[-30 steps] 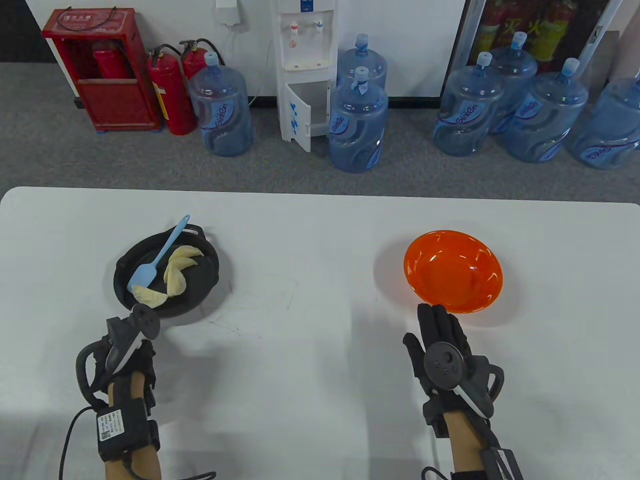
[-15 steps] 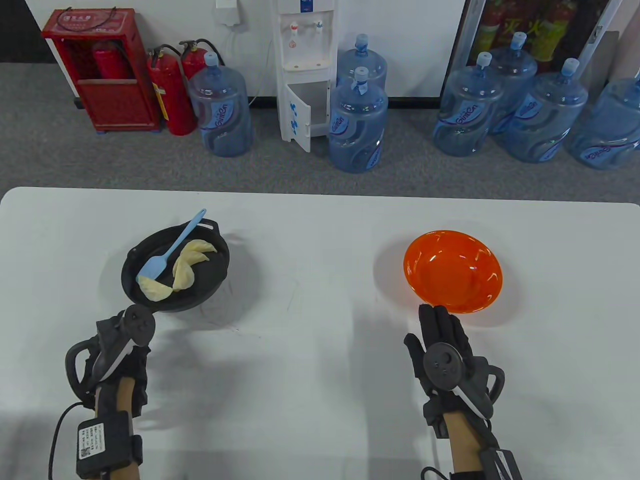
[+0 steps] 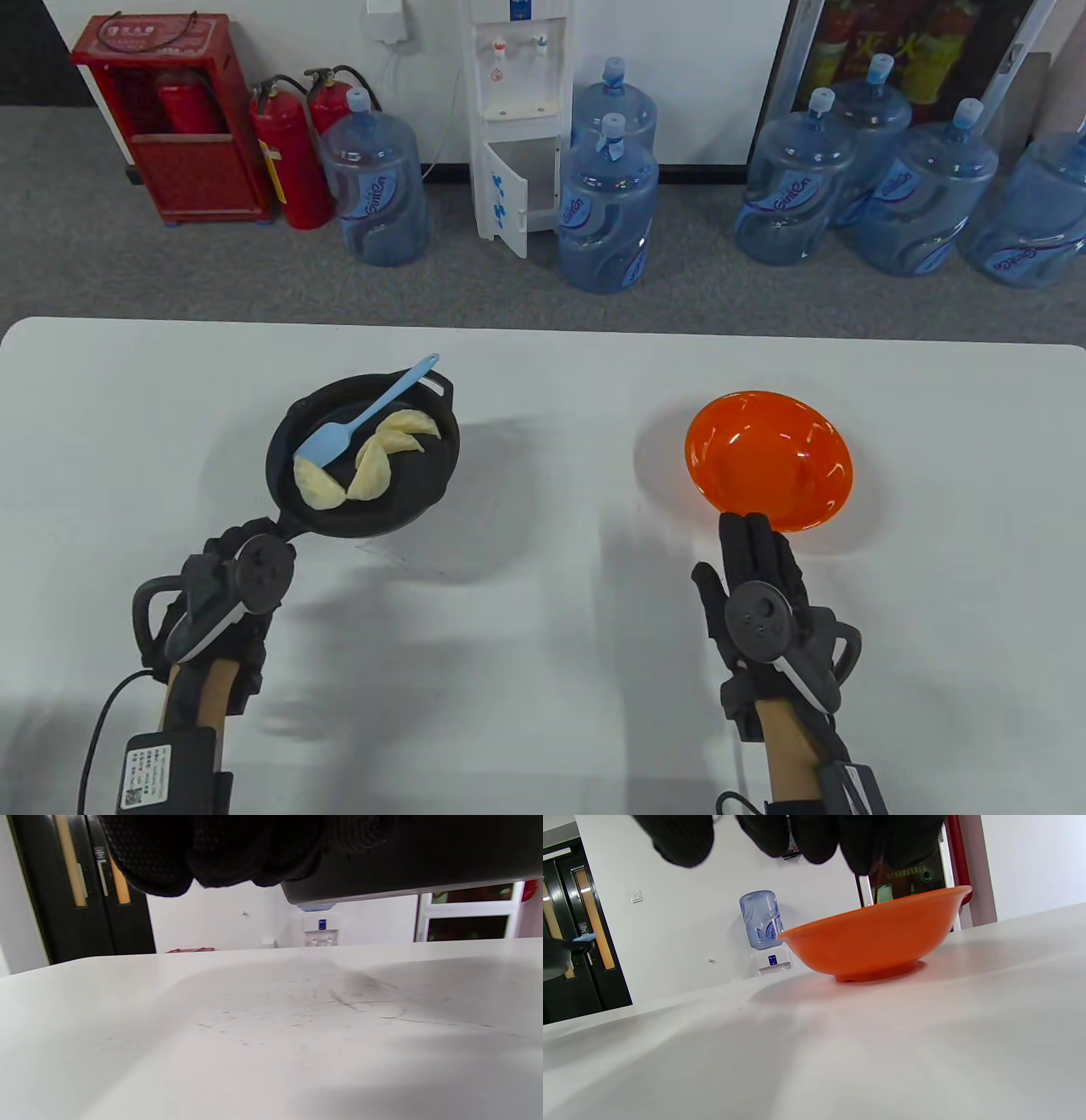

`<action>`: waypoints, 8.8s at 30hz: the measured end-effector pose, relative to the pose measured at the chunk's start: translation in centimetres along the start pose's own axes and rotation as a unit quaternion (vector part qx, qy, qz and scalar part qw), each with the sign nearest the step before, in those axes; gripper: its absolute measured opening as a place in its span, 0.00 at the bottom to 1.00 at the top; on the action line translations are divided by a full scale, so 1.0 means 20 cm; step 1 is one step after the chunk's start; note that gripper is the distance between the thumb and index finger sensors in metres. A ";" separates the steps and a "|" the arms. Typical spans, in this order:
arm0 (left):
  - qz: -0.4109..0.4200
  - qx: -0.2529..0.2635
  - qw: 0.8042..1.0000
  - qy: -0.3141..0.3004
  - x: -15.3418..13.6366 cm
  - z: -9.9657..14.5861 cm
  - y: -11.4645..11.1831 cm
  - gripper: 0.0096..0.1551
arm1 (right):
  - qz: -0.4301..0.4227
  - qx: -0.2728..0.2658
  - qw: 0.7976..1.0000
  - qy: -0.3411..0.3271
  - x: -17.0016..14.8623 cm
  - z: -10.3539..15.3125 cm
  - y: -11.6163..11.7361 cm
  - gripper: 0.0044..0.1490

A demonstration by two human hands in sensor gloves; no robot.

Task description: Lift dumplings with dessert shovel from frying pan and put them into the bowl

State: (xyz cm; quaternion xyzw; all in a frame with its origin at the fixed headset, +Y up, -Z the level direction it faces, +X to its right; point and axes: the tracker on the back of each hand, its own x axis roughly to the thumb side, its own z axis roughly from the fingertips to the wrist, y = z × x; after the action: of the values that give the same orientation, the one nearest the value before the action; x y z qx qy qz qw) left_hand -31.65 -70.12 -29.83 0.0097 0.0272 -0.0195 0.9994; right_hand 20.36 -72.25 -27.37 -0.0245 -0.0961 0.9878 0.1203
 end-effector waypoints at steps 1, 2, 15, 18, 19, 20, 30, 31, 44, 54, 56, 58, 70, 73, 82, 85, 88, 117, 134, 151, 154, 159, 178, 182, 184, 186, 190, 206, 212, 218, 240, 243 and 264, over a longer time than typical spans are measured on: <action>0.003 0.004 1.000 -0.011 0.02 0.01 0.00 0.30 | 0.001 0.000 1.000 0.000 0.00 0.00 0.00 0.44; 0.003 0.009 1.000 -0.023 0.03 0.02 0.00 0.30 | 0.001 0.000 1.000 0.000 0.00 0.00 0.00 0.44; -0.044 0.031 0.987 -0.149 0.23 0.10 -0.01 0.30 | 0.002 -0.003 1.000 0.004 0.00 0.00 0.00 0.44; -0.035 0.018 0.986 -0.163 0.26 0.10 -0.02 0.30 | 0.001 -0.005 1.000 0.003 0.00 0.00 0.00 0.44; -0.031 0.015 0.986 -0.166 0.26 0.10 -0.03 0.30 | 0.002 -0.006 1.000 0.003 0.00 0.00 0.00 0.44; -0.024 0.015 0.985 -0.171 0.27 0.10 -0.04 0.29 | 0.002 -0.005 1.000 0.002 0.00 0.00 0.00 0.45; -0.031 -0.007 0.972 -0.234 0.33 0.12 -0.11 0.29 | -0.001 -0.007 1.000 0.008 -0.01 0.00 0.00 0.44; -0.033 -0.011 0.970 -0.239 0.33 0.12 -0.11 0.29 | 0.000 -0.007 1.000 0.008 -0.01 0.00 0.00 0.44; -0.049 -0.054 0.958 -0.278 0.38 0.14 -0.19 0.29 | 0.001 -0.005 1.000 0.010 -0.01 0.00 0.00 0.44; -0.064 -0.071 0.954 -0.285 0.41 0.14 -0.21 0.29 | 0.010 -0.006 1.000 0.006 -0.01 0.00 -0.01 0.44; -0.057 -0.087 0.954 -0.282 0.41 0.13 -0.22 0.29 | 0.012 -0.004 1.000 0.003 0.00 0.00 -0.01 0.44; -0.057 -0.094 0.953 -0.281 0.41 0.13 -0.24 0.29 | 0.019 -0.001 1.000 -0.001 0.01 0.00 0.00 0.44; -0.085 -0.138 0.949 -0.269 0.42 0.13 -0.29 0.29 | 0.045 -0.020 0.998 -0.048 0.17 -0.01 -0.05 0.41; -0.090 -0.132 0.950 -0.268 0.42 0.14 -0.29 0.29 | 0.066 -0.025 0.995 -0.074 0.27 -0.05 -0.08 0.41; -0.090 -0.139 0.950 -0.266 0.42 0.13 -0.29 0.29 | 0.132 0.070 0.970 -0.193 0.58 -0.19 0.05 0.40; -0.090 -0.139 0.950 -0.266 0.42 0.13 -0.29 0.29 | 0.163 0.109 0.956 -0.220 0.64 -0.22 0.12 0.38; -0.090 -0.140 0.950 -0.266 0.42 0.13 -0.29 0.29 | 0.174 0.133 0.949 -0.228 0.67 -0.25 0.17 0.35; -0.079 -0.158 0.949 -0.261 0.42 0.12 -0.28 0.29 | 0.171 0.122 0.955 -0.209 0.65 -0.27 0.06 0.29; -0.077 -0.162 0.949 -0.259 0.42 0.12 -0.28 0.29 | 0.163 -0.040 0.942 -0.289 0.64 0.08 -0.07 0.30; -0.080 -0.161 0.950 -0.255 0.42 0.12 -0.28 0.29 | 0.234 -0.069 0.910 -0.335 0.71 0.15 0.03 0.27; -0.080 -0.160 0.950 -0.256 0.42 0.12 -0.28 0.29 | 0.233 -0.062 0.910 -0.337 0.71 0.15 0.03 0.27; -0.082 -0.162 0.950 -0.255 0.42 0.12 -0.28 0.28 | 0.232 -0.055 0.911 -0.337 0.70 0.14 0.03 0.27; -0.085 -0.166 0.949 -0.254 0.43 0.12 -0.28 0.28 | 0.144 0.027 0.925 -0.350 0.63 0.13 0.05 0.27; -0.087 -0.166 0.949 -0.254 0.43 0.12 -0.28 0.28 | 0.141 0.027 0.923 -0.357 0.63 0.14 0.07 0.26; -0.087 -0.166 0.949 -0.254 0.43 0.12 -0.28 0.28 | 0.141 0.026 0.922 -0.360 0.63 0.14 0.08 0.26; -0.087 -0.166 0.949 -0.254 0.43 0.12 -0.28 0.28 | 0.137 0.028 0.922 -0.361 0.63 0.14 0.08 0.27; -0.089 -0.171 0.948 -0.254 0.43 0.12 -0.28 0.28 | 0.123 0.050 0.923 -0.362 0.62 0.13 0.07 0.27; -0.094 -0.167 0.948 -0.254 0.44 0.12 -0.28 0.29 | 0.043 0.182 0.930 -0.317 0.55 0.08 0.09 0.27; -0.093 -0.169 0.948 -0.254 0.44 0.12 -0.29 0.29 | 0.018 0.199 0.927 -0.316 0.53 0.06 0.11 0.27; -0.092 -0.171 0.948 -0.254 0.43 0.12 -0.29 0.29 | 0.032 0.184 0.932 -0.312 0.54 0.06 0.13 0.26; -0.088 -0.174 0.948 -0.253 0.43 0.12 -0.29 0.29 | -0.135 0.231 0.937 -0.223 0.39 -0.03 0.09 0.26; -0.088 -0.174 0.947 -0.253 0.43 0.12 -0.29 0.29 | -0.141 0.226 0.940 -0.212 0.37 -0.04 0.08 0.26; -0.081 -0.185 0.946 -0.253 0.42 0.11 -0.29 0.31 | -0.191 0.167 0.960 -0.115 0.17 -0.12 0.00 0.26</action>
State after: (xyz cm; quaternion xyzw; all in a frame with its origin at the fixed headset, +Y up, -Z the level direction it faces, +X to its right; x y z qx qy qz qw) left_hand -23.47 -76.21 -28.22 -0.1826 -0.2230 -0.0969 0.9526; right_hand 17.23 -70.87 -29.88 0.1286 0.0540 0.9446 0.2970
